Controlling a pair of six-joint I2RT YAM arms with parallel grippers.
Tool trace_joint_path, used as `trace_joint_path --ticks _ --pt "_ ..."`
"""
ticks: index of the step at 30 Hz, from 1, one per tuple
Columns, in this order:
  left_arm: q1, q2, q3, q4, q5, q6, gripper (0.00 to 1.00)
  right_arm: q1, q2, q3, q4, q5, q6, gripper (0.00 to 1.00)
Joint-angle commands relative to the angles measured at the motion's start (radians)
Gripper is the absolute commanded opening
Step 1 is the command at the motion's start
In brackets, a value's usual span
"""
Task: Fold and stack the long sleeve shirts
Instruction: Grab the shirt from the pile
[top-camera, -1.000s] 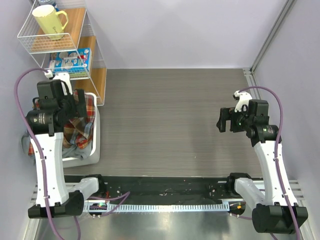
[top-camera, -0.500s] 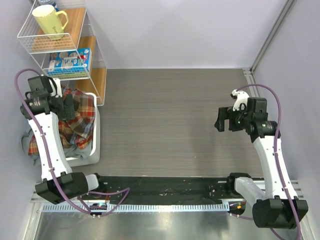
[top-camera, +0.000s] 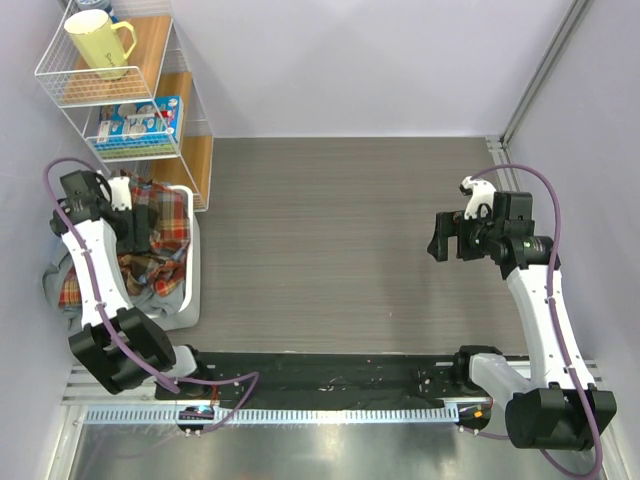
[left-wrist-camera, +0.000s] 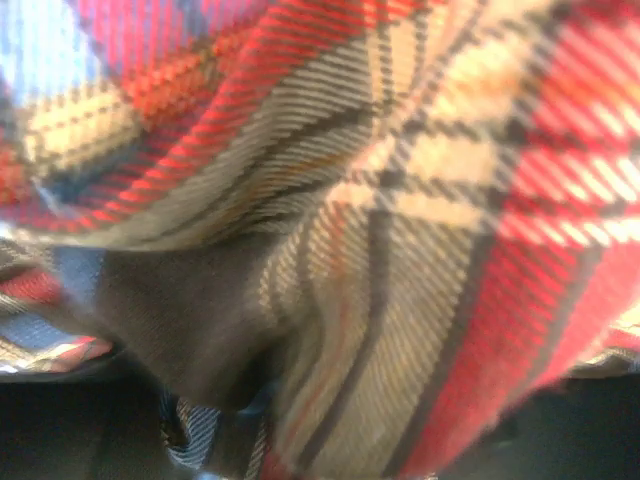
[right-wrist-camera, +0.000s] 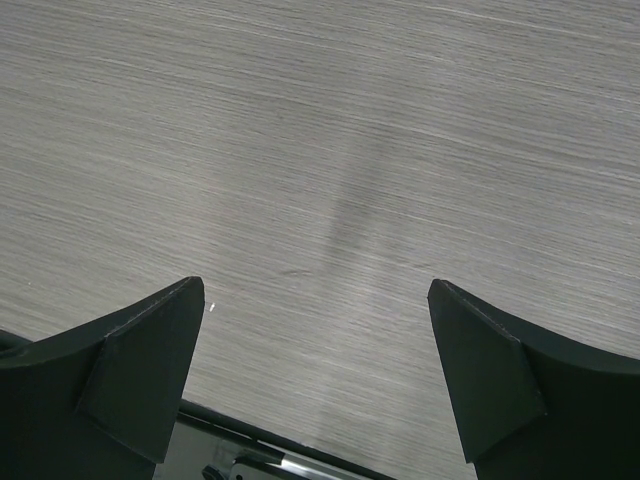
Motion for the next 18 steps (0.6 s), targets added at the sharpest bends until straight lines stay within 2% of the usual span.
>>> trace_joint_path --ticks 1,2,6,7,11,14,15,17,18 --pt "0.012 -0.014 0.028 0.077 0.105 0.021 0.25 -0.002 0.006 0.047 0.003 -0.015 -0.013 1.00" --pt "0.012 -0.036 0.047 0.059 0.116 0.017 0.00 -0.002 0.006 0.047 0.003 -0.017 -0.011 1.00" --pt "0.013 -0.114 0.180 -0.008 0.280 0.017 0.00 -0.004 0.006 0.048 0.002 -0.032 -0.008 1.00" --pt "0.012 -0.128 0.247 -0.027 0.389 0.021 0.00 -0.004 0.006 0.050 0.002 -0.034 -0.004 1.00" --pt "-0.074 -0.159 0.418 -0.077 0.485 -0.026 0.00 -0.019 0.011 0.061 0.005 -0.069 0.007 1.00" --pt "-0.244 -0.133 0.562 -0.081 0.464 -0.090 0.00 -0.048 0.022 0.068 0.006 -0.110 0.016 1.00" --pt "-0.343 -0.122 0.596 -0.073 0.461 -0.109 0.00 -0.057 0.029 0.071 0.006 -0.123 0.018 1.00" --pt "-0.424 -0.067 0.677 -0.038 0.464 -0.188 0.00 -0.092 0.037 0.076 0.008 -0.167 0.026 1.00" --pt "-0.494 -0.039 0.770 -0.024 0.464 -0.216 0.00 -0.105 0.041 0.076 0.006 -0.182 0.027 1.00"
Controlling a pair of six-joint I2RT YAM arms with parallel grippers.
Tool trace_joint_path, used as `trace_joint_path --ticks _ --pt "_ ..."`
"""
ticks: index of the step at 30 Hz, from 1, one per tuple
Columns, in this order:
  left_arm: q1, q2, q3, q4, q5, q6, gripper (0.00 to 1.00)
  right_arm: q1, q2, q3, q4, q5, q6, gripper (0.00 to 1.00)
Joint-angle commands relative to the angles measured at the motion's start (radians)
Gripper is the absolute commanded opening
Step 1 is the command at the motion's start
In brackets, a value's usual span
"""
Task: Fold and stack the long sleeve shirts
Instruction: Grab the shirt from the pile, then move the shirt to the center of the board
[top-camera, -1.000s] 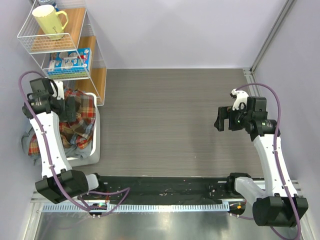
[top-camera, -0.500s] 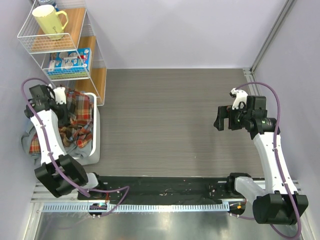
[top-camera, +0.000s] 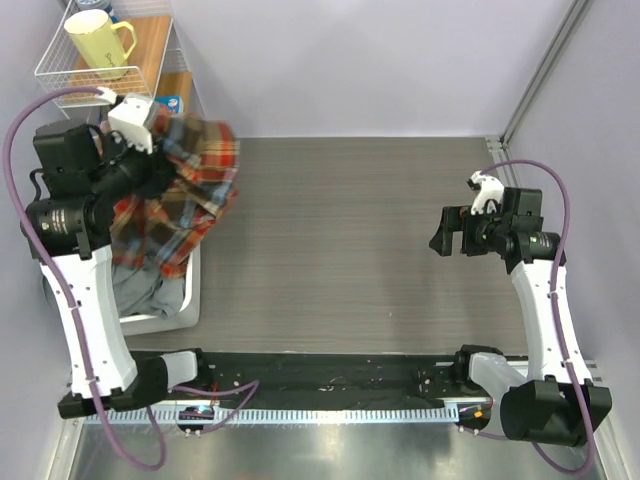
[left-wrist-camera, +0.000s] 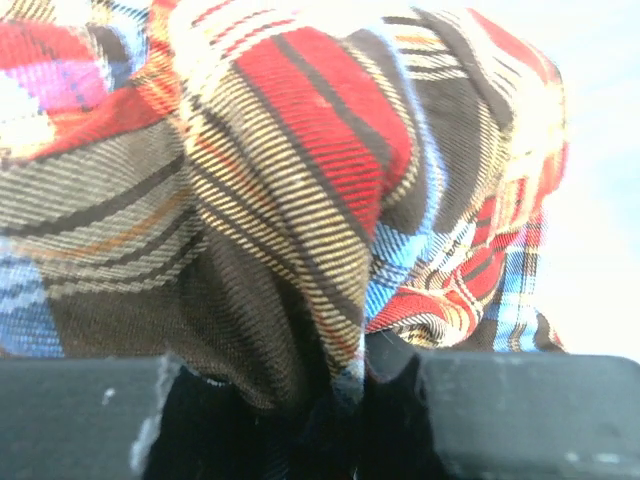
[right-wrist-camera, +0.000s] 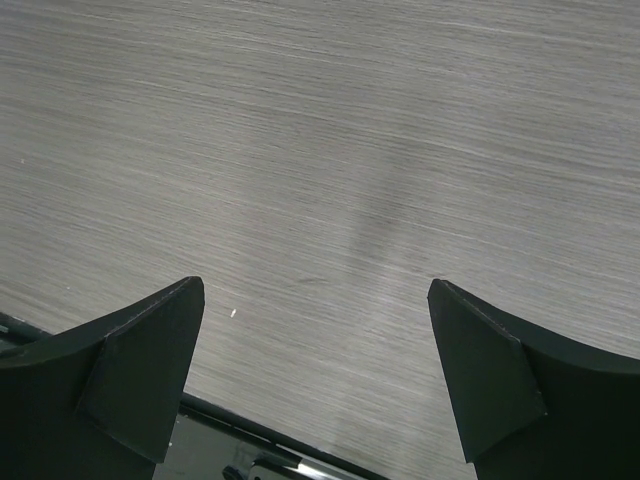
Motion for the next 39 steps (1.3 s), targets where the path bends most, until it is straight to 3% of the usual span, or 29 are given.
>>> trace_joint_path --ticks 1,3,6,9,12,13,14,16,17,23,27,31,32,33,39 --pt "-0.216 0.102 0.246 0.070 0.073 -0.153 0.00 -0.067 0.022 0.047 0.016 -0.105 0.024 1.00" --pt "-0.331 0.203 0.414 0.081 0.061 -0.213 0.00 -0.090 0.026 0.050 0.016 -0.138 0.027 1.00" --pt "-0.439 0.280 0.483 0.186 0.066 -0.308 0.00 -0.124 0.026 0.050 0.015 -0.164 0.028 1.00" --pt "-0.482 0.287 0.425 0.340 0.119 -0.412 0.00 -0.150 0.021 0.050 0.015 -0.185 0.028 1.00" --pt "-0.487 0.278 0.281 0.386 0.262 -0.438 0.02 -0.167 0.015 0.053 0.015 -0.198 0.024 1.00" --pt "-0.487 0.269 0.227 0.375 0.336 -0.407 0.12 -0.170 0.015 0.058 0.013 -0.198 0.021 1.00" --pt "-0.487 0.257 0.122 0.360 0.340 -0.385 0.52 -0.171 0.012 0.061 0.013 -0.198 0.015 1.00" --pt "-0.487 0.211 0.023 0.290 0.290 -0.318 0.87 -0.175 0.010 0.075 0.012 -0.188 0.001 1.00" --pt "-0.487 0.194 -0.084 0.279 0.218 -0.296 1.00 -0.175 0.010 0.084 0.001 -0.188 -0.013 1.00" --pt "-0.452 0.018 -0.426 0.249 0.081 -0.153 1.00 -0.170 0.042 0.186 -0.115 -0.271 -0.160 1.00" --pt "-0.366 -0.024 -0.550 0.246 0.119 -0.164 1.00 -0.092 0.064 0.188 -0.140 -0.284 -0.196 1.00" --pt "-0.298 0.004 -0.635 0.230 0.130 -0.191 1.00 0.120 0.082 0.148 -0.059 -0.109 -0.162 1.00" --pt "-0.298 0.022 -0.646 0.220 0.123 -0.191 1.00 0.248 0.105 0.145 -0.023 -0.071 -0.153 1.00" --pt "-0.297 0.030 -0.658 0.223 0.109 -0.207 0.99 0.291 0.120 0.147 -0.004 0.006 -0.147 1.00" --pt "-0.297 0.068 -0.730 0.263 0.095 -0.273 0.93 0.563 0.323 0.208 0.050 0.149 -0.194 0.87"
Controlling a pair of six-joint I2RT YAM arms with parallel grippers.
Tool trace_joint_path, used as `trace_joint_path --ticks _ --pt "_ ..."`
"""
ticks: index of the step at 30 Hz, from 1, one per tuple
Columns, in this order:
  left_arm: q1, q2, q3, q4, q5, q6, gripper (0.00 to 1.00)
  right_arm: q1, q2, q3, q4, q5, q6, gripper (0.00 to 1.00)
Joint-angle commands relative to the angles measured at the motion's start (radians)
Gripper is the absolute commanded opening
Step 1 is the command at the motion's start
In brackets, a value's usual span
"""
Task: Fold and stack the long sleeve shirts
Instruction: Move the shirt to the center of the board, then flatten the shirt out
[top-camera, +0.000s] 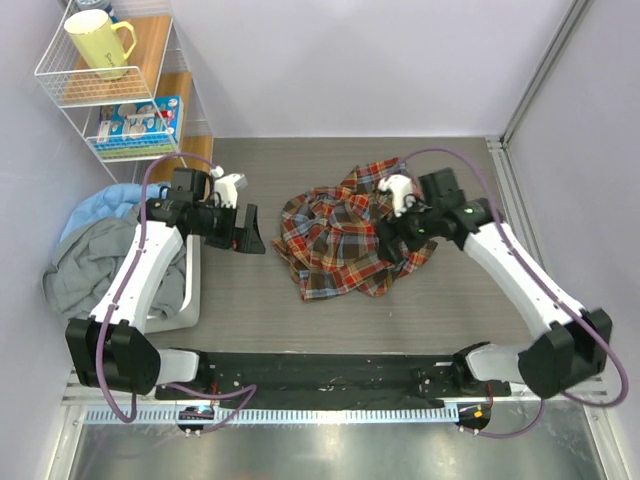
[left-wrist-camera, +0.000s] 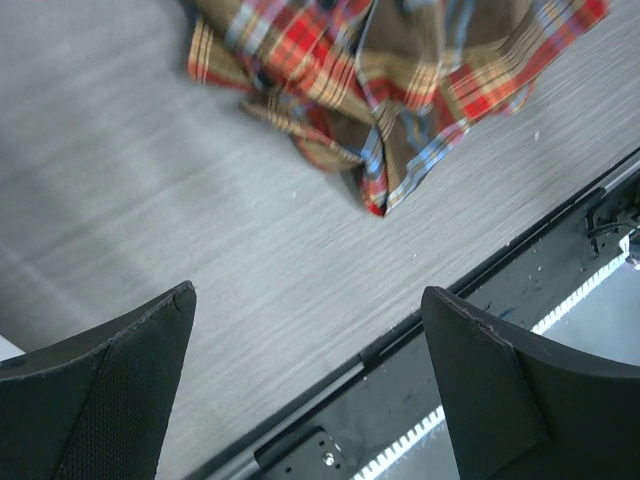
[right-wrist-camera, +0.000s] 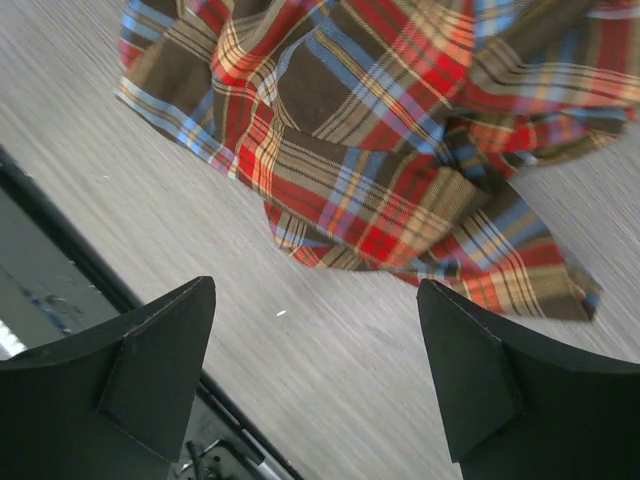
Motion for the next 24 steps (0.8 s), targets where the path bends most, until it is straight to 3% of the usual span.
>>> trace_joint_path --ticks 1,8,17,24 --pt "0.003 0.009 -0.023 0.048 0.005 -0.065 0.92 0.156 0.121 0.055 0.066 0.186 -0.061 0.85" --pt "0.073 0.053 -0.093 0.123 0.121 -0.154 0.92 0.440 0.232 -0.015 0.210 0.450 -0.169 0.81" --pt "0.185 0.087 -0.106 0.126 0.148 -0.170 0.93 0.665 0.384 -0.034 0.407 0.568 -0.222 0.82" --pt "0.225 0.080 -0.133 0.151 0.148 -0.187 0.93 0.753 0.465 -0.022 0.523 0.592 -0.298 0.85"
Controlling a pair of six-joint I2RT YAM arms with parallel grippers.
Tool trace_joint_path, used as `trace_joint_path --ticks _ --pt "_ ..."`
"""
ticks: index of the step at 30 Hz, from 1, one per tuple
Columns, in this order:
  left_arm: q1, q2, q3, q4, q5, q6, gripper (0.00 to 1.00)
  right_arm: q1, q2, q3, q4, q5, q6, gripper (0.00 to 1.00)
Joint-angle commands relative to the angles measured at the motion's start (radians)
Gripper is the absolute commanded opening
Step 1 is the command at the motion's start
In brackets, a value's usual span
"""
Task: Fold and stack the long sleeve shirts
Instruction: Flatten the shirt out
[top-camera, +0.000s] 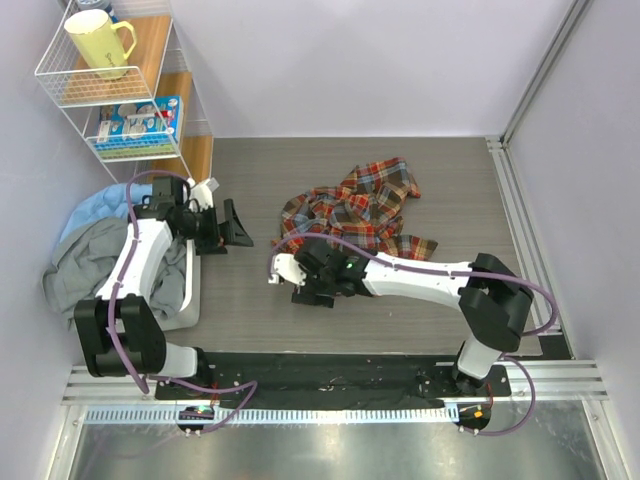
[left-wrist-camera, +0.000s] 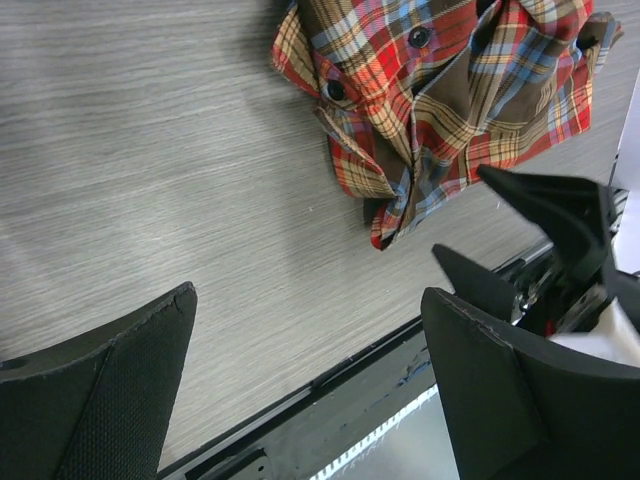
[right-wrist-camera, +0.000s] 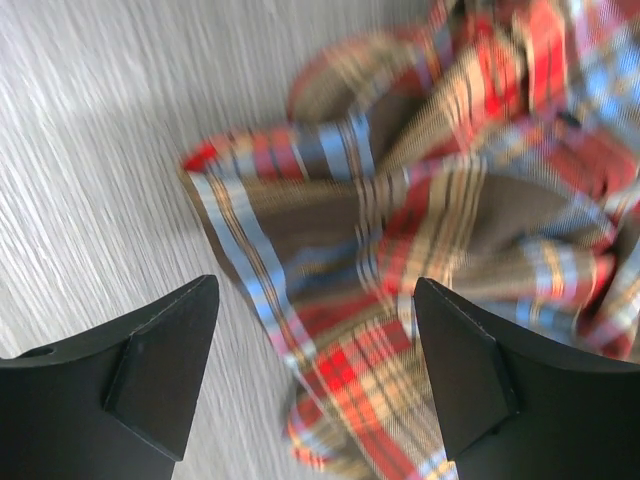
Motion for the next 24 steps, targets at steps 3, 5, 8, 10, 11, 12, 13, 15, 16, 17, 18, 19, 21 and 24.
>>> trace_joint_path --ticks 3,5,8,10,11,12,13,15,16,17,18,19,21,24 --pt "0.034 -0.010 -0.016 0.044 0.037 -0.029 0.93 0.060 0.074 0.015 0.143 0.045 -0.083 0.85" --pt "0.040 -0.010 -0.017 0.044 0.041 -0.029 0.93 0.067 0.093 0.012 0.144 0.041 -0.086 0.84" --pt "0.045 -0.010 -0.019 0.045 0.043 -0.030 0.93 0.067 0.125 0.003 0.146 0.055 -0.111 0.77" --pt "0.045 -0.008 -0.023 0.051 0.043 -0.033 0.93 0.067 0.129 -0.009 0.144 0.065 -0.121 0.60" --pt "0.045 -0.008 -0.025 0.051 0.043 -0.033 0.93 0.067 0.126 -0.009 0.141 0.068 -0.126 0.41" --pt "0.045 -0.008 -0.022 0.051 0.046 -0.033 0.92 0.067 0.120 -0.006 0.137 0.068 -0.128 0.29" --pt "0.046 -0.007 -0.020 0.051 0.049 -0.033 0.91 0.067 0.099 0.000 0.119 0.070 -0.128 0.16" --pt "0.045 -0.013 -0.019 0.051 0.061 -0.035 0.89 0.057 0.062 0.024 0.111 0.062 -0.112 0.01" --pt "0.045 -0.017 -0.019 0.056 0.069 -0.035 0.86 0.049 0.039 0.038 0.103 0.058 -0.108 0.01" --pt "0.046 -0.026 -0.019 0.059 0.076 -0.036 0.86 0.026 -0.008 0.058 0.098 0.052 -0.100 0.01" --pt "0.046 -0.034 -0.019 0.064 0.080 -0.039 0.85 0.002 -0.031 0.116 0.094 0.026 -0.089 0.01" --pt "0.046 -0.042 -0.016 0.065 0.087 -0.039 0.84 -0.024 -0.047 0.162 0.059 0.006 -0.048 0.01" --pt "0.046 -0.069 -0.011 0.079 0.090 -0.041 0.83 -0.145 -0.064 0.342 -0.006 -0.089 0.012 0.01" --pt "0.046 -0.109 -0.004 0.102 0.084 -0.041 0.83 -0.340 -0.074 0.551 -0.064 -0.249 0.167 0.01"
